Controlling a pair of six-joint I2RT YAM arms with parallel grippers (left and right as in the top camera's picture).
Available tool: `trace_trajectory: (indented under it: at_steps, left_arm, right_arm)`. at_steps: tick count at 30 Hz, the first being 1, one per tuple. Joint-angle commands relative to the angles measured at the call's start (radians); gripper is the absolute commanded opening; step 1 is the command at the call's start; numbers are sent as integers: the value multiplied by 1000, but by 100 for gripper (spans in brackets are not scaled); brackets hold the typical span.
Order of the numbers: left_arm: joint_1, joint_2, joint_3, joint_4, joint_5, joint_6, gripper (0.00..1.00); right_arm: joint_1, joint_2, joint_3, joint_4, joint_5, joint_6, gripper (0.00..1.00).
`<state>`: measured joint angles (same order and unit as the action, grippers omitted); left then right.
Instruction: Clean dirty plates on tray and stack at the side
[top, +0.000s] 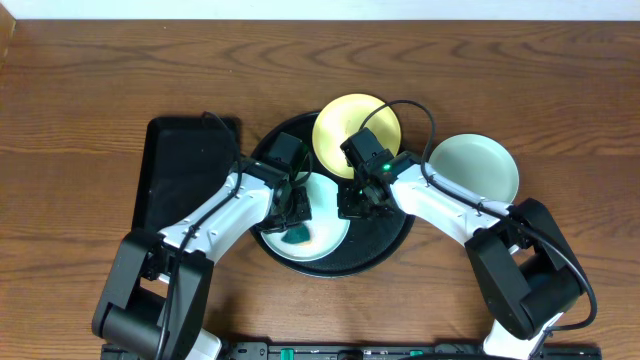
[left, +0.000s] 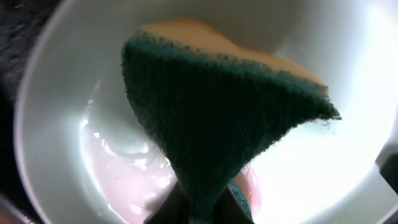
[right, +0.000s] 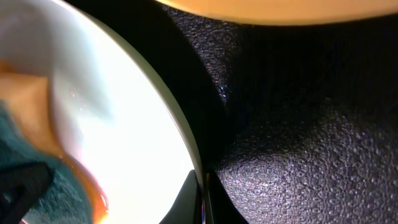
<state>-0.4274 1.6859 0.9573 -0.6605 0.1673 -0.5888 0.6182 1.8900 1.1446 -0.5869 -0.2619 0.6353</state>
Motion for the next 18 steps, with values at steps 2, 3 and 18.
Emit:
trace_trajectory:
  at_steps: [2,3,18]
  left_arm:
    - [13,10,-16,-41,-164,-60,7]
    - [12,10,-16,-42,-151,-45,8]
    - [13,10,-16,85,203,330,8]
  right_arm:
    - [-14,12,14,0,24,-9,1]
    - [-15,12,14,0,21,-9,1]
    - [-17,12,14,0,18,-9,1]
